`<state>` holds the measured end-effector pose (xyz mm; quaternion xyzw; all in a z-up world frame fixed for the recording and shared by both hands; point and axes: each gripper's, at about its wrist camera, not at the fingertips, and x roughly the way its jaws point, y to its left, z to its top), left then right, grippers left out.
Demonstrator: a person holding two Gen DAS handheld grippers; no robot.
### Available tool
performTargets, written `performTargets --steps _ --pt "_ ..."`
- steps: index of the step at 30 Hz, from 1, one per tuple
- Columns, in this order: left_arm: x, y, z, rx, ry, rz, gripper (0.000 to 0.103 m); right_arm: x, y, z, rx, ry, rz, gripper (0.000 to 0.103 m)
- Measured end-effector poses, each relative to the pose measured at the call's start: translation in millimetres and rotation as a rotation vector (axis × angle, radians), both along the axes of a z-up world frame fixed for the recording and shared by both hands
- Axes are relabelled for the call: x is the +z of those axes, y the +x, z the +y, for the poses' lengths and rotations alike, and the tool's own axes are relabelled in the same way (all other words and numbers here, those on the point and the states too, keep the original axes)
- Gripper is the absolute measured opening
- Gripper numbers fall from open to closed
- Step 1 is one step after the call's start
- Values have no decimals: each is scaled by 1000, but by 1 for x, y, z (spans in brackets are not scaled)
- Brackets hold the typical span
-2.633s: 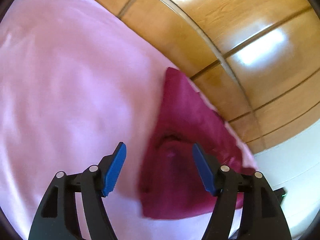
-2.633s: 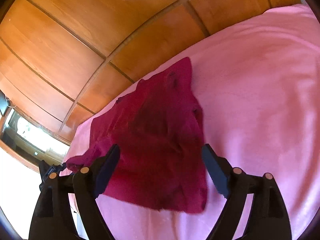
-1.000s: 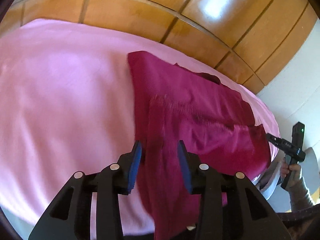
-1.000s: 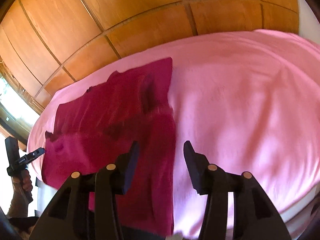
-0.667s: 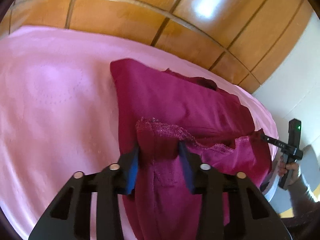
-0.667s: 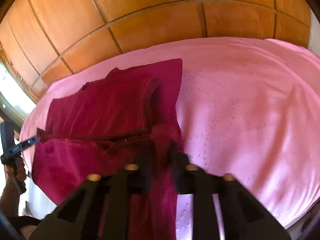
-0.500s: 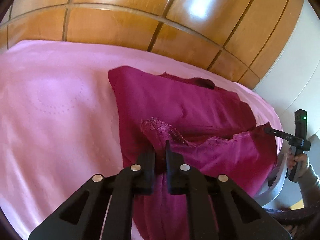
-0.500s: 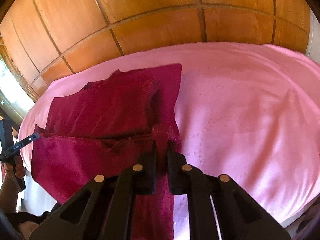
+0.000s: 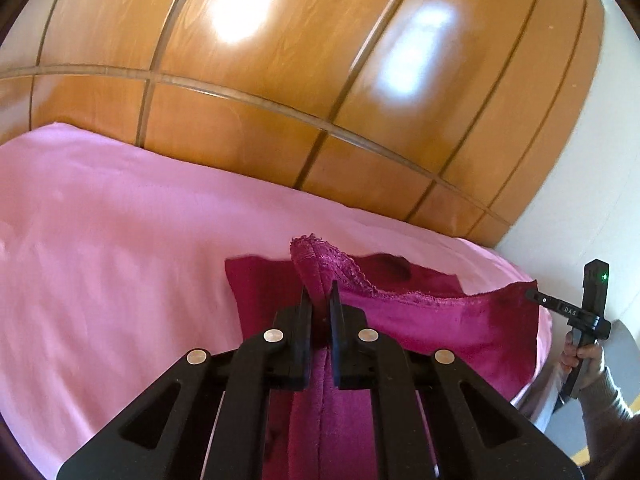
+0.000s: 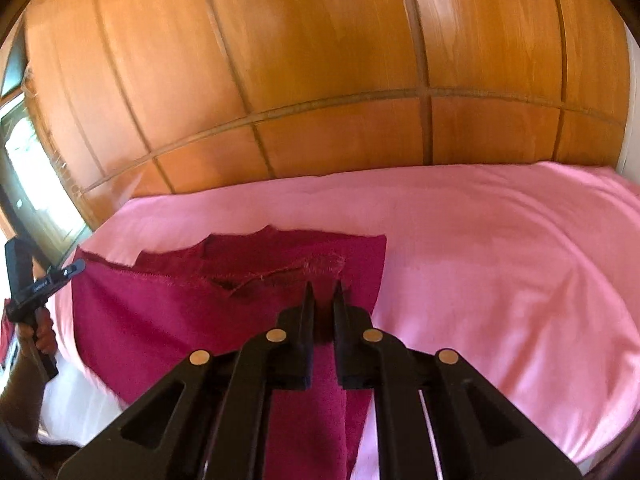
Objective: Fold small clothes
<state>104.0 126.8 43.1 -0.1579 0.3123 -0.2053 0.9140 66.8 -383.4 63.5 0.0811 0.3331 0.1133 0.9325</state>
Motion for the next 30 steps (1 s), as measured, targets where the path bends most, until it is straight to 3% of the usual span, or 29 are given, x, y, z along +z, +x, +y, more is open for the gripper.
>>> performTargets --steps 9,17,25,26,28,29,30 --pt "-12 77 -3 88 60 45 6 -17 96 1 -93 30 21 6" --pt "-46 126 -5 161 111 121 6 -51 154 -9 -197 28 86 6" --pt "-95 160 -11 206 215 286 7 -95 187 -12 -234 -16 204 7" --pt "-93 159 -12 210 225 285 8 -94 187 -12 -233 -13 204 9" --pt "-85 153 -11 234 246 267 14 -87 182 -14 -240 -19 194 33" --pt "-80 148 -10 256 260 256 23 -83 178 -14 -246 -21 183 41" --pt "-74 141 -8 275 262 240 25 -79 172 -14 -247 -22 166 41"
